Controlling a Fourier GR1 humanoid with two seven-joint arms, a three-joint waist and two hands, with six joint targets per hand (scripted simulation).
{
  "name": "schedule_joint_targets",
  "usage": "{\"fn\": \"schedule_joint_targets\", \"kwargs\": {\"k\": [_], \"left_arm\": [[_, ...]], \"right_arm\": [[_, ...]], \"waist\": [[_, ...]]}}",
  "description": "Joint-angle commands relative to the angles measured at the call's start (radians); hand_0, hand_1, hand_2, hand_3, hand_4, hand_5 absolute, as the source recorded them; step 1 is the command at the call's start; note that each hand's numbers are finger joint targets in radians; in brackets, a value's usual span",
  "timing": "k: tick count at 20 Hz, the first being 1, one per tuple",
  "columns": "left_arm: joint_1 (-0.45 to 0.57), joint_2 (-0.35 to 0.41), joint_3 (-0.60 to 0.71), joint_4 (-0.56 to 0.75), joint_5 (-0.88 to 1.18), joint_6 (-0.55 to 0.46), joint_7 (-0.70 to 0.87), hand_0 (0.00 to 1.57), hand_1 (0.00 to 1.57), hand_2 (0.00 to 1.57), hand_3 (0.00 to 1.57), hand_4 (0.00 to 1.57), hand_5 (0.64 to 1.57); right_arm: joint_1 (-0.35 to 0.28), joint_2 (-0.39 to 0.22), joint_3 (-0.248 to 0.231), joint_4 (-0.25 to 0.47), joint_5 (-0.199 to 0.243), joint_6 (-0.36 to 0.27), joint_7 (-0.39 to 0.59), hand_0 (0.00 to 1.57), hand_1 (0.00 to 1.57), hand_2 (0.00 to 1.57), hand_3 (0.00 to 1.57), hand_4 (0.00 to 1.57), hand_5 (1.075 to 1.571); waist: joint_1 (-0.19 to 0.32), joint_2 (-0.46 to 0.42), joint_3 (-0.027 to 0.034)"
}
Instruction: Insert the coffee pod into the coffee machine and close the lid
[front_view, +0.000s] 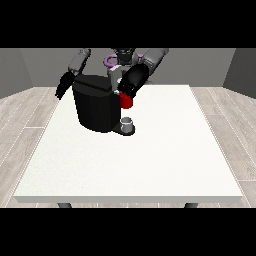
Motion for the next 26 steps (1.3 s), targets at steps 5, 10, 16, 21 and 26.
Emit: {"fn": "schedule_joint_targets", "kwargs": {"k": [5,10,16,21,26], "left_arm": [[-0.034,0.032,0.012,0.037,-0.026,0.034,-0.019,1.1,1.1,1.13,0.99,0.0,1.571],[-0.018,0.043,0.041,0.042,-0.012,0.066,-0.055,1.14,1.14,1.14,0.96,0.0,1.571],[-0.034,-0.001,0.035,0.016,-0.011,0.08,-0.065,1.24,1.24,1.2,0.97,0.0,1.571],[-0.065,0.059,0.043,0.03,-0.031,0.101,-0.105,1.25,1.25,1.22,0.94,0.0,1.571],[-0.066,0.112,0.026,0.025,-0.058,0.067,-0.143,1.0,1.0,1.02,0.72,0.0,1.571]], "right_arm": [[-0.053,0.011,0.018,-0.02,0.023,-0.024,0.026,0.0,0.0,0.0,0.0,0.0,1.571],[-0.002,0.025,0.028,-0.047,0.012,-0.013,0.016,0.0,0.0,0.0,0.0,0.0,1.571],[-0.043,0.008,-0.001,0.002,0.007,-0.016,0.016,0.0,0.0,0.0,0.0,0.06,1.571],[-0.082,-0.004,0.018,-0.024,0.028,-0.012,0.043,0.0,0.0,0.0,0.0,0.1,1.571],[-0.021,-0.009,0.019,-0.008,0.023,0.006,-0.027,0.0,0.0,0.0,0.0,0.22,1.571]], "waist": [[-0.016,0.058,-0.0004],[-0.04,0.042,-0.0003],[-0.008,0.047,0.0],[-0.032,0.098,-0.0003],[-0.038,0.079,0.0002]]}}
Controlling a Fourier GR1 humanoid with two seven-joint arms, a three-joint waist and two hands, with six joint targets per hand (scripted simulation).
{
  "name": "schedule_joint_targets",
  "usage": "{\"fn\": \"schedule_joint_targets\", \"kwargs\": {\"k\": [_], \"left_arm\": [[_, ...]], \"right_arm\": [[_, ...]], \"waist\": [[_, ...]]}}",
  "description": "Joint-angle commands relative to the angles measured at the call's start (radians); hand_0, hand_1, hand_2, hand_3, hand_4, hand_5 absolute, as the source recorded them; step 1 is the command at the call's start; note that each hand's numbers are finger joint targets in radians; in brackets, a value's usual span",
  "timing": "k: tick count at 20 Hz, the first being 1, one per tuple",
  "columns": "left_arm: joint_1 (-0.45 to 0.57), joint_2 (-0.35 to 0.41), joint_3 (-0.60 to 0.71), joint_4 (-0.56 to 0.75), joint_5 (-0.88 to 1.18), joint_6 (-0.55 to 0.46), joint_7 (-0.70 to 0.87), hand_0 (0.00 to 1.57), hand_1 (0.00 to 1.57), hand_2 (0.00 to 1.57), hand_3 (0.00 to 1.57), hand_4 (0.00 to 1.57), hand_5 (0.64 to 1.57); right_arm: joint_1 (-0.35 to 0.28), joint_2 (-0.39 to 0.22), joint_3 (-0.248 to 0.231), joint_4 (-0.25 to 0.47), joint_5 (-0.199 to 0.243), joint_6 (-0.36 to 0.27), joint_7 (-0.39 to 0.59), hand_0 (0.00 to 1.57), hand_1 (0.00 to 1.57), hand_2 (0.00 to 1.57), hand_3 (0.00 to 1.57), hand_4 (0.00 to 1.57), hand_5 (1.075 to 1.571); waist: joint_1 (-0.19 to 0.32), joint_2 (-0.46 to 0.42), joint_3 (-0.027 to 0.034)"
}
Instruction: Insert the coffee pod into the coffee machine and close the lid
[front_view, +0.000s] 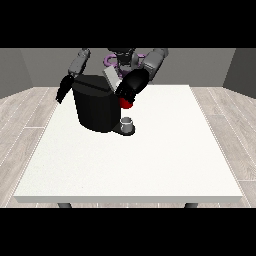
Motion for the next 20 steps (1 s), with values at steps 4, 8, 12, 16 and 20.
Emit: {"fn": "schedule_joint_targets", "kwargs": {"k": [4,8,12,16,20], "left_arm": [[-0.012,0.027,-0.012,0.011,-0.047,0.061,-0.018,0.51,0.51,0.78,0.6,0.0,1.571],[0.002,0.0,-0.006,0.007,-0.044,0.065,0.0,0.0,0.0,0.62,0.49,0.0,1.571],[0.023,0.033,0.002,0.009,-0.048,0.085,-0.058,0.0,0.0,0.53,0.44,0.0,1.571],[0.014,-0.008,-0.01,0.018,-0.056,0.054,-0.013,0.0,0.0,0.36,0.25,0.0,1.571],[0.056,-0.054,-0.025,0.002,-0.046,-0.001,0.013,0.0,0.0,0.0,0.15,0.0,1.571]], "right_arm": [[0.006,0.02,0.021,-0.011,0.015,-0.012,-0.027,0.0,0.0,0.0,0.0,0.19,1.571],[0.002,0.002,-0.016,0.028,-0.003,-0.011,-0.033,0.0,0.0,0.0,0.0,0.09,1.571],[0.025,-0.001,-0.015,0.024,0.012,-0.027,-0.043,0.0,0.0,0.0,0.0,0.15,1.571],[-0.019,-0.019,-0.039,0.055,0.001,-0.02,0.005,0.0,0.0,0.0,0.0,0.0,1.571],[0.036,0.005,-0.055,0.113,-0.016,-0.032,-0.005,0.0,0.0,0.0,0.0,0.15,1.571]], "waist": [[-0.022,0.032,-0.001],[0.004,0.015,-0.0009],[0.017,0.019,-0.0012],[0.032,-0.02,-0.0009],[0.108,-0.134,-0.0007]]}}
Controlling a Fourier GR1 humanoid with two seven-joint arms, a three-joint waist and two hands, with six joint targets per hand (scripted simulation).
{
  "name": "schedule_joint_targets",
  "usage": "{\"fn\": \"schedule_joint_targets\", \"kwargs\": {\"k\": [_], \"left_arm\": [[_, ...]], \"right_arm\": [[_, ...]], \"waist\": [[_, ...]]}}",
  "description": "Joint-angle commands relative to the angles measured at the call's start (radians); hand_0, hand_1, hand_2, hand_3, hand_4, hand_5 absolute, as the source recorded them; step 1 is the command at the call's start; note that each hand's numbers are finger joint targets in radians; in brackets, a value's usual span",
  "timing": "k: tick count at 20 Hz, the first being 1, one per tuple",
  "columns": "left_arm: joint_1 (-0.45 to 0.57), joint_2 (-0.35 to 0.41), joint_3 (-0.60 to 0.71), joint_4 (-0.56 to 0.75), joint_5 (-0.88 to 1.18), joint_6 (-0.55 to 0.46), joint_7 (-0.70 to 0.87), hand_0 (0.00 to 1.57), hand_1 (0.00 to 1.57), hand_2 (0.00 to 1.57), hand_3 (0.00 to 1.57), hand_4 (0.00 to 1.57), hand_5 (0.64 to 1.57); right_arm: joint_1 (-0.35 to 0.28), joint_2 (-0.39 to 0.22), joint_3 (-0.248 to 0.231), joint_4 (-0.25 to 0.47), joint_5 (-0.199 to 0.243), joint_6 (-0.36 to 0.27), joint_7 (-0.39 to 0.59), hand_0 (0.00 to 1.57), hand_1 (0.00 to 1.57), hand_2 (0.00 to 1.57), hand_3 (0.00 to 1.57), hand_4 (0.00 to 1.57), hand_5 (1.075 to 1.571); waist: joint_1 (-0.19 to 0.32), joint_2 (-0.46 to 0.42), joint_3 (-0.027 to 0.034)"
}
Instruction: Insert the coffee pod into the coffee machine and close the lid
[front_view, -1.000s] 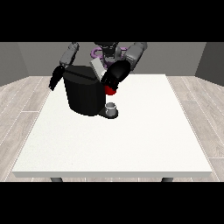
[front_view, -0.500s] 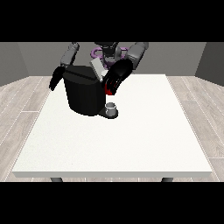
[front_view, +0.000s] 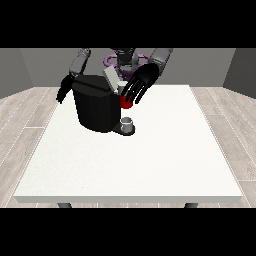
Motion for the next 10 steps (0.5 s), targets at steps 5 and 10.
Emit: {"fn": "schedule_joint_targets", "kwargs": {"k": [5,10], "left_arm": [[0.185,-0.088,-0.014,-0.028,0.037,-0.046,-0.034,0.0,0.0,0.0,0.0,0.0,1.571],[0.249,-0.291,0.13,-0.05,0.235,-0.01,-0.013,0.0,0.0,0.15,0.0,0.0,1.571]], "right_arm": [[0.14,-0.041,-0.087,0.097,-0.061,0.025,-0.07,0.0,0.0,0.0,0.0,0.0,1.571],[0.197,0.012,-0.056,0.125,-0.041,-0.001,-0.062,0.0,0.0,0.0,0.0,0.0,1.571]], "waist": [[0.134,-0.172,-0.0006],[0.19,-0.286,-0.0028]]}}
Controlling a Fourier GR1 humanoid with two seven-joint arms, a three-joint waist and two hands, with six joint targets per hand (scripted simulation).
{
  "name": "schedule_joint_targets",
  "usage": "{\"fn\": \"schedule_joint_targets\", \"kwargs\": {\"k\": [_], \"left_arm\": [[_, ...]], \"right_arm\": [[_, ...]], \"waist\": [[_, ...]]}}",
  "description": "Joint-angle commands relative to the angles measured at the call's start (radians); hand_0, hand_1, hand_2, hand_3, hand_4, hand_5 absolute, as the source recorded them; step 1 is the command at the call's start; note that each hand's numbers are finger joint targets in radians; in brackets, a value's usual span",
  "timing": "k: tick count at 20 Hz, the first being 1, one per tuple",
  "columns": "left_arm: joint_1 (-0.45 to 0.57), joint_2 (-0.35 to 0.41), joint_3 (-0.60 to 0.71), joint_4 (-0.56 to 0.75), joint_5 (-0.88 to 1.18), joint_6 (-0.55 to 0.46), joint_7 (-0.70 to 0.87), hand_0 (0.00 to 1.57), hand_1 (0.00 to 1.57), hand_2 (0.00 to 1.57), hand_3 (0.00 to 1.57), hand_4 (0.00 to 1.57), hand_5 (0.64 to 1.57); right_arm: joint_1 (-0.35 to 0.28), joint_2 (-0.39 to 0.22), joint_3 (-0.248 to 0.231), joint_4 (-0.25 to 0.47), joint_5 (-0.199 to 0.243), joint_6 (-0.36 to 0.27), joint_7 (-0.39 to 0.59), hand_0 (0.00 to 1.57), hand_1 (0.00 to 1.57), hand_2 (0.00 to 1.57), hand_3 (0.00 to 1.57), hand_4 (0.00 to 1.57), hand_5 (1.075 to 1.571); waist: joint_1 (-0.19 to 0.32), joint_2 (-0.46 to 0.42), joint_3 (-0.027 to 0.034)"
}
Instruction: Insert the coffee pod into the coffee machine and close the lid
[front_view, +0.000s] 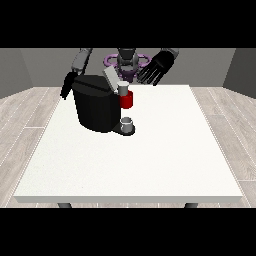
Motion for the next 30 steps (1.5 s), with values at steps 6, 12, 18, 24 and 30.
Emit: {"fn": "schedule_joint_targets", "kwargs": {"k": [6,12,18,24,30], "left_arm": [[0.273,-0.266,0.282,0.012,0.387,-0.028,-0.075,0.0,0.0,0.0,0.0,0.0,1.571],[0.521,-0.297,0.269,0.014,0.411,-0.066,-0.107,0.0,0.0,0.0,0.0,0.39,1.571],[0.602,-0.336,0.259,0.006,0.417,-0.031,-0.029,0.0,0.0,0.0,0.0,0.42,1.571],[0.585,-0.338,0.233,-0.072,0.502,-0.062,0.041,0.0,0.0,0.0,0.0,0.43,1.571],[0.685,-0.311,0.174,-0.22,0.549,-0.087,0.009,0.0,0.0,0.0,0.0,0.39,1.571]], "right_arm": [[0.182,-0.028,-0.039,0.039,-0.013,0.005,-0.025,0.0,0.0,0.0,0.0,0.0,1.571],[0.262,-0.022,-0.025,-0.017,-0.039,0.052,-0.02,0.0,0.0,0.0,0.0,0.0,1.571],[0.196,0.02,0.06,-0.134,-0.065,0.141,0.037,0.0,0.0,0.0,0.0,0.0,1.571],[0.1,-0.055,0.07,-0.167,-0.066,0.217,0.066,0.0,0.0,0.0,0.0,0.15,1.571],[0.005,-0.108,-0.001,-0.171,-0.103,0.228,0.083,0.0,0.0,0.0,0.0,0.0,1.571]], "waist": [[0.157,-0.24,-0.0023],[0.191,-0.388,-0.0002],[0.209,-0.499,-0.0004],[0.251,-0.477,0.0003],[0.273,-0.357,0.0003]]}}
